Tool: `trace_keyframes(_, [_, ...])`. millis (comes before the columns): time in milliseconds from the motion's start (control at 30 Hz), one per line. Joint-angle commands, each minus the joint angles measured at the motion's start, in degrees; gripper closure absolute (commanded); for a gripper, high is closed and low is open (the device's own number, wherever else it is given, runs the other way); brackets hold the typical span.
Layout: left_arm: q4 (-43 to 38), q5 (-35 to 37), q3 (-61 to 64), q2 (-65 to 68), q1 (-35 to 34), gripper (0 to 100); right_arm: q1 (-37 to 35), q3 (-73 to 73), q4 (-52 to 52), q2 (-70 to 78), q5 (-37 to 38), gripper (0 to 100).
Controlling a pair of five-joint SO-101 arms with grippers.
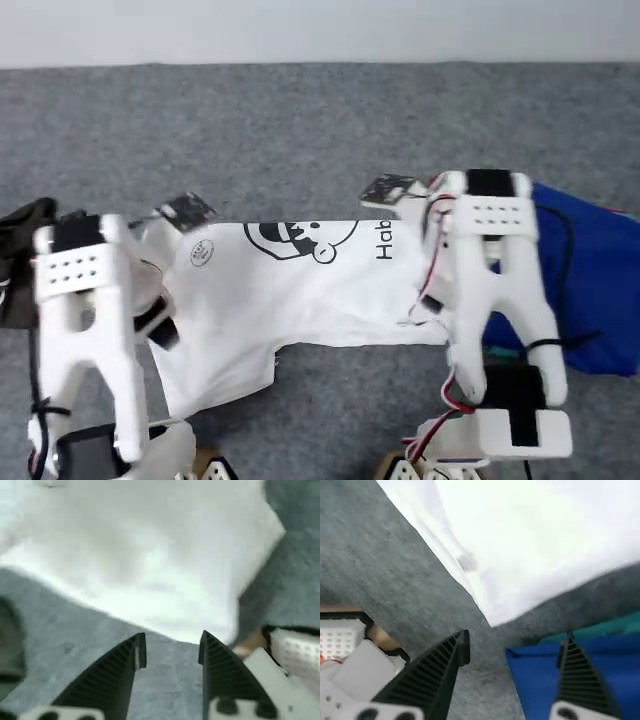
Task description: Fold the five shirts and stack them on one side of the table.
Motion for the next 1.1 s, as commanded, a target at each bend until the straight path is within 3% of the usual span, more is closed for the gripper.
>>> trace_keyframes(0, [1.76, 2.46, -6.2, -1.85, -6.95, 82, -7.69, -2.9, 0.75, -3.38, -5.1, 71.3])
trace_keyframes(333, [-3.6, 4.22, -13.41, -1.58, -33.32, 89, -36.26, -2.37, -7.34, -2.77, -15.47, 71.0])
trace_keyframes(500, [-8.26, 4.22, -13.05, -1.14, -42.29, 88, -48.4, -2.37, -11.3, 2.86, -17.49, 71.0])
trace_keyframes(833, [-13.36, 4.22, -7.96, -1.23, -45.45, 88, -61.76, -2.9, -22.37, 13.32, -17.49, 70.9])
trace_keyframes(1067, [-13.36, 4.31, -7.87, -1.23, -45.45, 89, -65.19, -2.9, -28.0, 17.45, -17.05, 70.9])
